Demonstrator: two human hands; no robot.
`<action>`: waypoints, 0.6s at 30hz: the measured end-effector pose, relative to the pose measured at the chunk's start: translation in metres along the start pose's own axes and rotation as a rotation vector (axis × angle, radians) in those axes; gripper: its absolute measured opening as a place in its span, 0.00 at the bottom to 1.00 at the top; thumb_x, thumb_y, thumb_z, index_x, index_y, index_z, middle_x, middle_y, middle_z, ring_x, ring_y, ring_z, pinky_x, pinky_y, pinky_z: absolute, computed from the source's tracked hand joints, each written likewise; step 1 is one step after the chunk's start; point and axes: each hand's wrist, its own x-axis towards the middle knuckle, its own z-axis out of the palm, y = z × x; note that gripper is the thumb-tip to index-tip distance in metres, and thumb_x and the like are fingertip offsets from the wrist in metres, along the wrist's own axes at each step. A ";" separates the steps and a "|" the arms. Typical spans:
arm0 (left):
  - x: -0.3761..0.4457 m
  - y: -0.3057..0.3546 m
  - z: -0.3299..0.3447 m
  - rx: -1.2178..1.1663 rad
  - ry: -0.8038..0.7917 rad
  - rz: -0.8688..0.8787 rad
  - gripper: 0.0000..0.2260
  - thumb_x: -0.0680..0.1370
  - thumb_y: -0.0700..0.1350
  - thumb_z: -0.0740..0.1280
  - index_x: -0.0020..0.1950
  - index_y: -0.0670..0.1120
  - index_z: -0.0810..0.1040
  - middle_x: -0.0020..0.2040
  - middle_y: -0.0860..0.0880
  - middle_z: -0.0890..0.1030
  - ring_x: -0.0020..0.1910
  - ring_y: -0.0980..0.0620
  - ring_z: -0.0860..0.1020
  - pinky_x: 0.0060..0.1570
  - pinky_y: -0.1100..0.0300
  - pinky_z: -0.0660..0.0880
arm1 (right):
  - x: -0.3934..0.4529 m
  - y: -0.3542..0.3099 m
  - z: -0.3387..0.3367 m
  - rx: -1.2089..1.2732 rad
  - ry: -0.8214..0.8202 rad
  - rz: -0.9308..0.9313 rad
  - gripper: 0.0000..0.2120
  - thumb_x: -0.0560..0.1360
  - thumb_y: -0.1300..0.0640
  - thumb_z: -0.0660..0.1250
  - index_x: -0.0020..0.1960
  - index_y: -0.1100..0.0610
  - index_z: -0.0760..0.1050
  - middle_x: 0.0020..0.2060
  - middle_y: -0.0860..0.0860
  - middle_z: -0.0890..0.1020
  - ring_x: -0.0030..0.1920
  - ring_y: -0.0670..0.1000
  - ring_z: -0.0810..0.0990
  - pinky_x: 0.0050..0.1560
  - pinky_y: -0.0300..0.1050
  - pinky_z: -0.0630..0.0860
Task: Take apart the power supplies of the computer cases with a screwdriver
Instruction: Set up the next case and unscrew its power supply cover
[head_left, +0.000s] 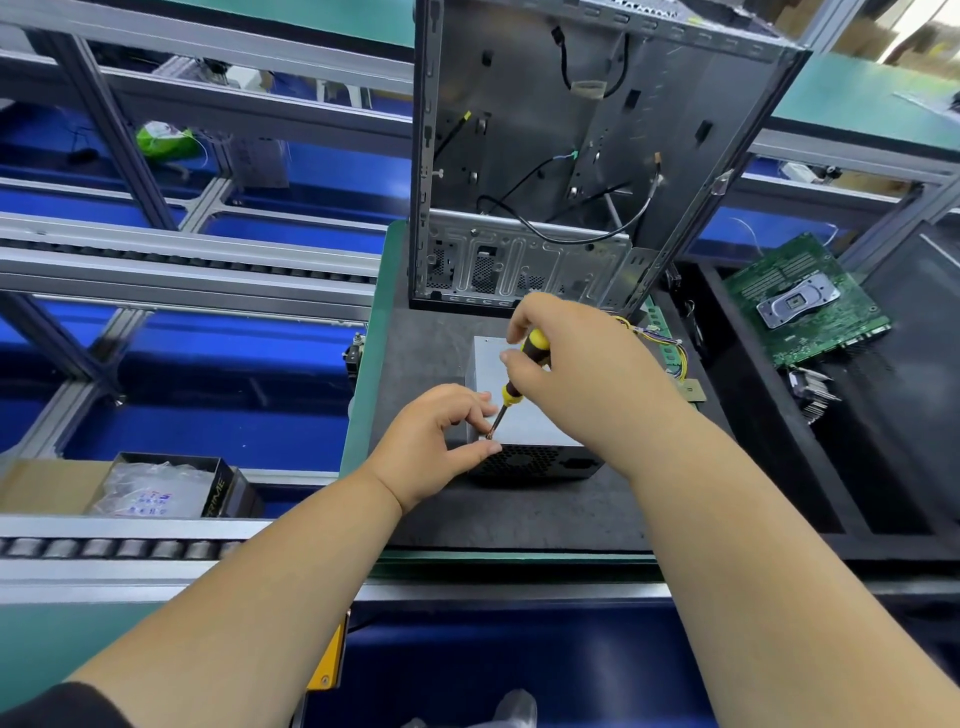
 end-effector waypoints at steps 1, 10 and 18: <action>0.000 0.000 0.000 0.003 0.000 -0.002 0.11 0.70 0.41 0.79 0.42 0.52 0.79 0.51 0.62 0.79 0.59 0.66 0.76 0.57 0.73 0.70 | -0.001 0.000 0.000 0.016 -0.002 -0.007 0.04 0.77 0.53 0.65 0.51 0.50 0.72 0.41 0.44 0.79 0.43 0.49 0.73 0.38 0.45 0.64; 0.000 0.001 -0.001 0.017 -0.004 0.012 0.09 0.70 0.40 0.79 0.41 0.48 0.79 0.51 0.60 0.80 0.60 0.65 0.76 0.59 0.72 0.69 | 0.000 0.000 0.000 -0.082 -0.046 0.030 0.13 0.80 0.42 0.60 0.49 0.51 0.71 0.38 0.46 0.79 0.37 0.46 0.72 0.33 0.44 0.64; 0.002 0.004 0.000 0.042 -0.002 0.006 0.09 0.69 0.37 0.79 0.41 0.45 0.79 0.46 0.61 0.78 0.53 0.71 0.75 0.53 0.76 0.66 | -0.006 0.000 0.001 0.057 -0.047 0.002 0.09 0.72 0.56 0.66 0.51 0.51 0.70 0.41 0.42 0.74 0.45 0.49 0.73 0.40 0.44 0.68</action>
